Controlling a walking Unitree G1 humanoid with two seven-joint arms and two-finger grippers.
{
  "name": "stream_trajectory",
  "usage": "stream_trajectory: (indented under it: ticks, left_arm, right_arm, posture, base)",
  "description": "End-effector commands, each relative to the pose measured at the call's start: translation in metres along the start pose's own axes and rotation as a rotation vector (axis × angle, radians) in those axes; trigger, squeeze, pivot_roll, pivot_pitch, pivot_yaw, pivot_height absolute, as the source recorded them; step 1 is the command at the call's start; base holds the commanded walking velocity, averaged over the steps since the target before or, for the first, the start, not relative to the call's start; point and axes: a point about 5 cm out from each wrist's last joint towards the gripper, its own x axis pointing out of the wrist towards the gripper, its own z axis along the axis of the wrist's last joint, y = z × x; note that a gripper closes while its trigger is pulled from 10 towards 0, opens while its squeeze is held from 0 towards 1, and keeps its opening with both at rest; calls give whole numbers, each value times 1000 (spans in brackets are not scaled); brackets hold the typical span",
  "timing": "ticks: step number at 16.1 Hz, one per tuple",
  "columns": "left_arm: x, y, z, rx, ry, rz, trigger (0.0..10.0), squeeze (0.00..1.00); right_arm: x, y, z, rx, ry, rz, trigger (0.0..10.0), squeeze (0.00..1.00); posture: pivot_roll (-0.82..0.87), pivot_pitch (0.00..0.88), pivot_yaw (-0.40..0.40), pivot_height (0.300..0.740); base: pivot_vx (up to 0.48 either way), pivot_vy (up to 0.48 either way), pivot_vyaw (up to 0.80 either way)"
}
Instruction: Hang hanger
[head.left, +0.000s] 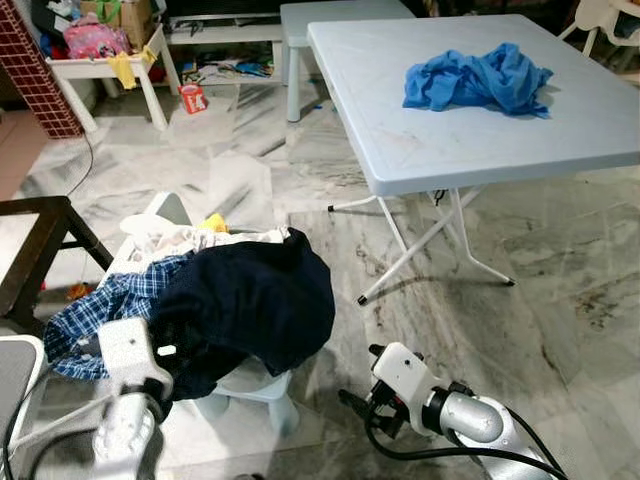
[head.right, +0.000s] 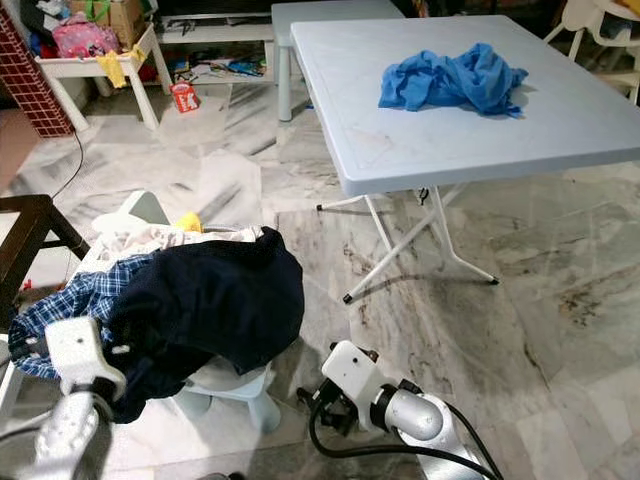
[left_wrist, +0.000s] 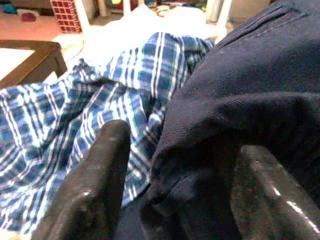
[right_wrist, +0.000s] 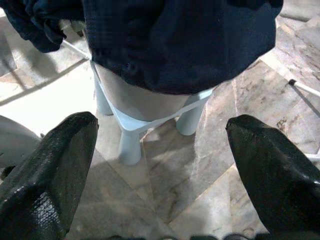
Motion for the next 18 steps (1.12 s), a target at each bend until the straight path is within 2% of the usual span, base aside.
stream_trajectory:
  ticks: [1, 6, 9, 14, 18]
  left_arm:
    - [-3, 0, 0, 21, -3, 14, 10000, 1000]
    - [-30, -4, -12, 82, -10, -26, 10000, 1000]
    - [-35, -11, -6, 143, -60, -63, 10000, 1000]
    - [-37, -9, -5, 209, -70, -61, 10000, 1000]
    - [-27, -2, -9, 261, -25, -28, 10000, 1000]
  right_arm:
    - [0, -1, 1, -5, 2, 4, 10000, 0]
    - [-1, -5, 0, -13, 6, 9, 10000, 0]
    - [1, -6, 1, -8, -1, -2, 10000, 0]
    - [4, -4, 1, 1, -5, -14, 10000, 0]
    - [6, -3, 0, 7, -7, -21, 10000, 0]
  posture:
    - [-91, 100, -5, 740]
    - [-83, 96, -13, 740]
    - [-77, 93, -8, 740]
    - [-72, 96, 6, 740]
    - [-69, 98, 11, 740]
  base:
    - [0, 0, 0]
    - [0, 0, 0]
    - [0, 0, 0]
    - [0, 0, 0]
    - [0, 0, 0]
